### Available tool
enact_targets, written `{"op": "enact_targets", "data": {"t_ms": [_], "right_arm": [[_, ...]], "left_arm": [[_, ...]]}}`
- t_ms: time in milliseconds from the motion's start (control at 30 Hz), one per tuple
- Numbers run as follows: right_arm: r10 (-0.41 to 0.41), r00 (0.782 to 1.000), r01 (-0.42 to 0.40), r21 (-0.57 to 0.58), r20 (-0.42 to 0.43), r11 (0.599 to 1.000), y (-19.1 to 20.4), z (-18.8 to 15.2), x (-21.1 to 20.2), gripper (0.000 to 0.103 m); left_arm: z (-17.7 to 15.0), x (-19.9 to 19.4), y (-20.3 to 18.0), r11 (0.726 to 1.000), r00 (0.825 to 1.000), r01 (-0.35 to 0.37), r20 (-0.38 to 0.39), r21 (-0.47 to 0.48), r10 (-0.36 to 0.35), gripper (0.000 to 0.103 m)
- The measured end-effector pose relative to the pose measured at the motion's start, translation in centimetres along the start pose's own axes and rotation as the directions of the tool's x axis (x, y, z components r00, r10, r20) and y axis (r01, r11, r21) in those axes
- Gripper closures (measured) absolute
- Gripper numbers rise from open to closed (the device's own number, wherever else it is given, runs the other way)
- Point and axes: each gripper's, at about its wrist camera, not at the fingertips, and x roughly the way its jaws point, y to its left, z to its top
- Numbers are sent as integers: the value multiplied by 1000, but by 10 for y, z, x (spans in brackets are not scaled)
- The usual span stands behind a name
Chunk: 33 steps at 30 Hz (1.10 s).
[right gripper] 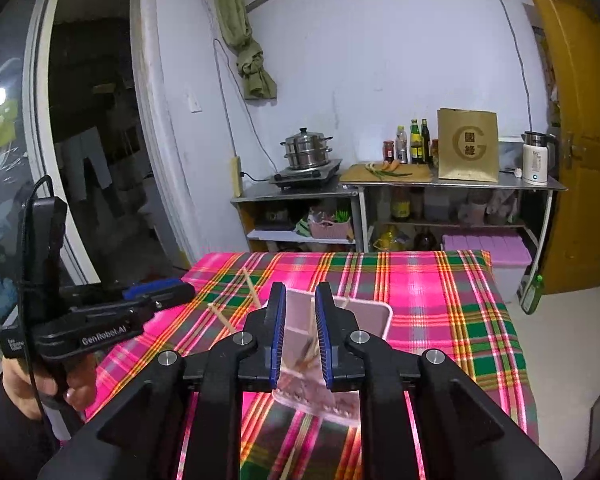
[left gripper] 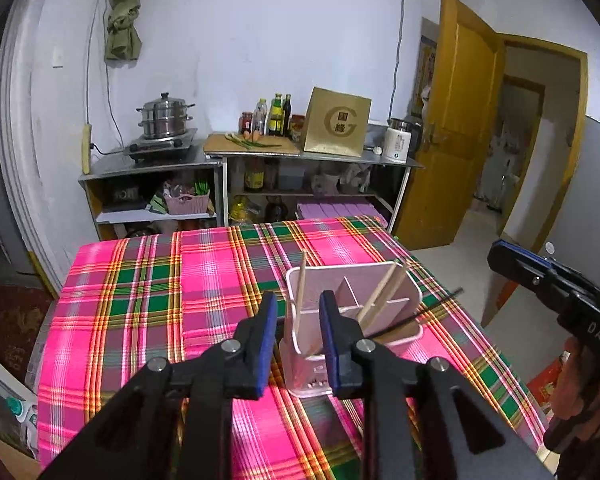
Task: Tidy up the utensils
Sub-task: 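Lower the chopsticks into the basket compartments and open both tools, then move both tools back toward the remaining chopsticks on the cloth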
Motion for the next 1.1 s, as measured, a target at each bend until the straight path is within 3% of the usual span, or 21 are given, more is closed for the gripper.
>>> {"op": "enact_targets", "data": {"t_ms": [133,267,733,1100], "right_arm": [[-3,1000,3,-14,10,1000,3,-17,-22,87],[16,1000,-16,-2,12,1000,6,-36,-41,79],[8,1000,-7,41,-26,999,-1,-125,-94,79],[-7,996,16,93,-88,996,-8,-175,-113,79]], "left_arm": [[-14,-23,-2,1000,999,7,31,-11,-7,79],[-37,-38,-8,1000,999,21,41,-22,-20,77],[-137,-58,-38,998,998,64,-13,-25,-64,77],[-185,-75,-49,998,998,64,-20,-30,-65,77]]}}
